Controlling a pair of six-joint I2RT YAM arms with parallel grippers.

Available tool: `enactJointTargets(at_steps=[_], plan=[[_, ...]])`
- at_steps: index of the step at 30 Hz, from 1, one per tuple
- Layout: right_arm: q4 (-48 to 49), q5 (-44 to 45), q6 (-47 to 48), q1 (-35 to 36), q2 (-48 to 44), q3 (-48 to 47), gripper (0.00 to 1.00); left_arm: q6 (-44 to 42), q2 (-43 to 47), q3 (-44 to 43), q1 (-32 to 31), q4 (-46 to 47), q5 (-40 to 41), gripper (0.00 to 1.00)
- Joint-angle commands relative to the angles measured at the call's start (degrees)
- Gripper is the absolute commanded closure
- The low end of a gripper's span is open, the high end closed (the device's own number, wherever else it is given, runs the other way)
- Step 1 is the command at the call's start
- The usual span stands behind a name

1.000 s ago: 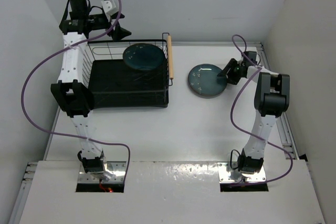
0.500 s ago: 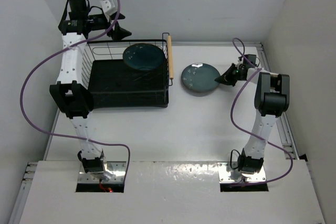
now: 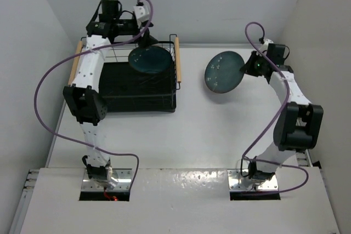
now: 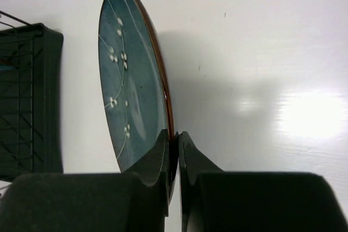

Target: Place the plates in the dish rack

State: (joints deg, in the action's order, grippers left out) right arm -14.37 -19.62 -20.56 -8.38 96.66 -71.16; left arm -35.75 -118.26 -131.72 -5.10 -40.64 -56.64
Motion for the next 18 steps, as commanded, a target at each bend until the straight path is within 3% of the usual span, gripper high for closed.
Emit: enactJointTargets(at_steps=[1, 12, 18], plan=[[2.6, -1.48, 7.36, 0.91, -7.62, -1.0, 1.0, -1.25, 3.74, 0.58, -3.77, -1.54, 1.89, 0.16], [-6.72, -0.68, 19.85, 3.98, -25.28, 3.21, 1.0, -1.25, 4.26, 2.25, -17.73, -2.6, 1.89, 0.08], [-5.94, -7.71, 23.64, 4.43, -36.86, 12.96, 1.0, -1.26, 0.23, 2.26, -25.55, -2.6, 0.14, 0.05]])
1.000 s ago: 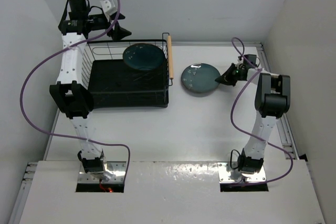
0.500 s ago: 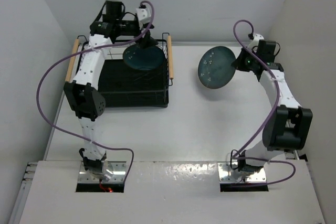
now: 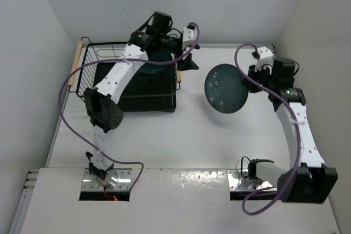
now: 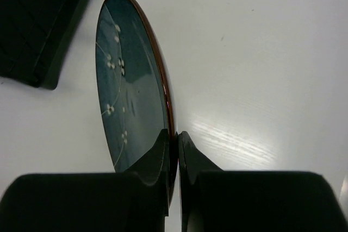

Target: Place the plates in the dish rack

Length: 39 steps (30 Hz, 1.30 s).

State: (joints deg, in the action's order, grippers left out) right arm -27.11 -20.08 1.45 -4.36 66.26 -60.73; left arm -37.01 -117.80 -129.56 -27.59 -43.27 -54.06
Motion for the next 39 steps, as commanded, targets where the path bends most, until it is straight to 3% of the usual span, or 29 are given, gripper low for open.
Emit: enactJointTargets(at_steps=[1, 8, 15, 17, 19, 23, 25, 26, 27, 28, 29, 30, 33, 39], plan=[[8.12, -8.82, 1.19, 0.49, -7.54, 3.59, 1.0, 0.53, -0.76, 0.09, -3.78, 0.02, -3.32, 0.04], [10.15, -12.79, -0.31, 1.2, -13.7, 8.7, 1.0, 0.01, -3.67, 1.93, -9.31, 0.02, -5.79, 0.04], [9.63, -17.54, 0.74, 1.2, -17.29, 8.0, 1.0, -0.7, -6.3, 4.14, -10.46, 0.02, -1.84, 0.04], [9.36, -18.42, 1.27, 1.11, -18.0, 8.34, 1.0, -0.69, -6.3, 5.36, -10.98, 0.02, -2.54, 0.11], [9.71, -20.16, 1.36, 1.2, -19.06, 8.61, 1.0, -0.16, -6.3, 5.37, -10.99, -0.5, -2.54, 0.23], [10.33, -20.09, 0.74, 1.11, -19.68, 9.66, 1.0, 1.15, -6.3, 3.0, -12.13, -0.5, -0.61, 0.89], [11.29, -19.3, -0.13, 1.11, -20.03, 10.36, 1.0, 2.2, -5.25, 2.21, -12.13, -0.5, 0.18, 1.0], [12.08, -18.78, -0.83, 1.2, -20.46, 10.54, 1.0, 2.99, -5.25, 1.42, -12.13, -0.5, 0.8, 1.0], [12.35, -17.55, -1.01, 1.2, -20.73, 10.72, 0.96, 3.0, -4.47, 1.41, -12.13, -0.5, 0.8, 1.0], [12.43, -16.67, -2.93, 1.2, -20.82, 10.81, 0.81, 3.61, -4.46, 0.54, -12.13, -0.5, 1.32, 1.0], [13.13, -13.36, -3.82, 1.11, -21.34, 10.81, 0.58, 3.62, -3.67, -1.12, -12.13, -0.5, 2.63, 1.0], [13.4, -12.28, -4.35, 1.2, -21.52, 10.89, 0.29, 3.62, -2.97, -2.18, -12.13, -0.5, 3.52, 1.0], [15.33, -7.79, -5.49, 1.11, -23.1, 11.07, 0.01, 4.14, -1.22, -6.84, -11.6, -0.5, 7.38, 1.0], [23.41, 6.87, -7.52, 0.58, -26.09, 11.25, 0.0, 2.83, 4.32, -15.36, -5.03, 0.02, 13.53, 1.0]])
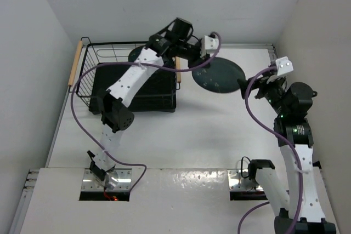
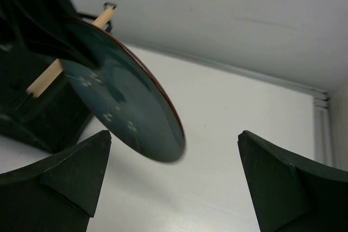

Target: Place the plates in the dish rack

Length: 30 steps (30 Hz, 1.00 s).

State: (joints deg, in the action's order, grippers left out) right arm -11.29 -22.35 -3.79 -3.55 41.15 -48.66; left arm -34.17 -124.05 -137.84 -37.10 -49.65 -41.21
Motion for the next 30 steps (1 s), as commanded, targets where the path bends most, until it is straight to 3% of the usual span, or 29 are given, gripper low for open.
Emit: enactJointTargets(at_steps=[1, 8, 17, 23, 30], plan=[[8.73, 10.91, -2.01, -0.23, -0.98, -0.64, 0.0, 1.2, 11.37, -7.7, 5.63, 6.41, 1.48, 1.0], [15.23, 7.26, -3.49, -0.32, 3.85, -0.2, 0.0, 1.92, 18.13, -10.69, 19.07, 7.9, 2.89, 1.0], [27.02, -0.77, -11.68, 1.35, 20.1, -3.88, 0.01, 0.17, 26.67, 1.42, 37.52, 7.9, -5.8, 1.0], [28.6, -0.5, -10.01, 6.18, 31.35, -9.52, 0.01, -11.85, 25.27, 4.42, 37.64, -3.32, -6.78, 1.0], [28.96, -2.34, -10.01, 6.63, 43.56, -20.04, 0.01, -16.71, 20.09, 4.42, 35.52, -8.01, -2.58, 1.0]])
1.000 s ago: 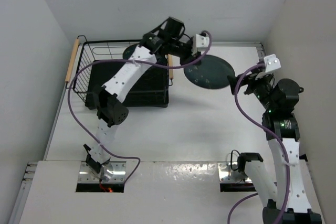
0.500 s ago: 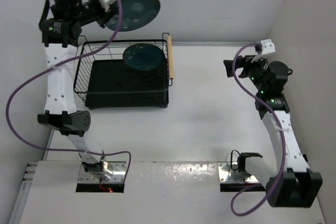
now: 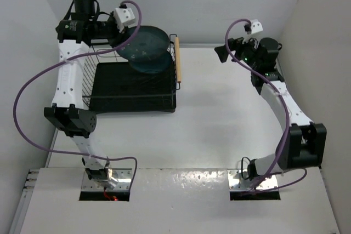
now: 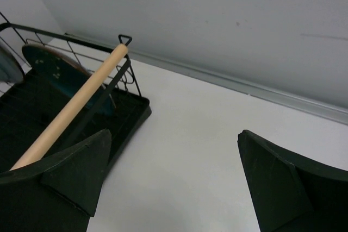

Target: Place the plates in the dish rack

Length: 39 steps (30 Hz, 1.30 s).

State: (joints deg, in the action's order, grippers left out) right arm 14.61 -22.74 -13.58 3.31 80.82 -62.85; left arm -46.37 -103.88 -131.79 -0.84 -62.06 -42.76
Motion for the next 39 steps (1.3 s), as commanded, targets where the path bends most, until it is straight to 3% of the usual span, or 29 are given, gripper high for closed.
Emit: enactJointTargets(at_steps=[1, 9, 18, 21, 29, 39], plan=[[2.88, -2.3, -0.21, -0.06, 4.87, -6.84, 0.01, -5.22, -0.88, -2.15, -1.35, 4.41, -0.31, 1.0], [0.16, -2.75, 0.23, -0.94, 14.19, -13.26, 0.01, -9.6, -5.72, 0.12, -4.69, 5.2, 4.08, 1.0], [-1.43, -1.96, -1.0, -2.61, 19.28, -16.51, 0.01, -12.95, -8.89, 1.18, -6.45, 8.18, 7.69, 1.0], [-1.87, -1.78, -1.27, -2.78, 20.34, -17.48, 0.01, -16.02, -8.89, 5.03, -7.68, 8.19, 9.61, 1.0], [-2.04, -1.87, -2.32, -3.05, 22.63, -18.8, 0.01, -13.85, -6.96, 13.74, -8.74, 16.25, 13.23, 1.0], [-2.39, -1.78, -2.67, -3.05, 23.42, -20.03, 0.01, -11.29, -6.95, 16.3, -9.79, 19.79, 15.43, 1.0]])
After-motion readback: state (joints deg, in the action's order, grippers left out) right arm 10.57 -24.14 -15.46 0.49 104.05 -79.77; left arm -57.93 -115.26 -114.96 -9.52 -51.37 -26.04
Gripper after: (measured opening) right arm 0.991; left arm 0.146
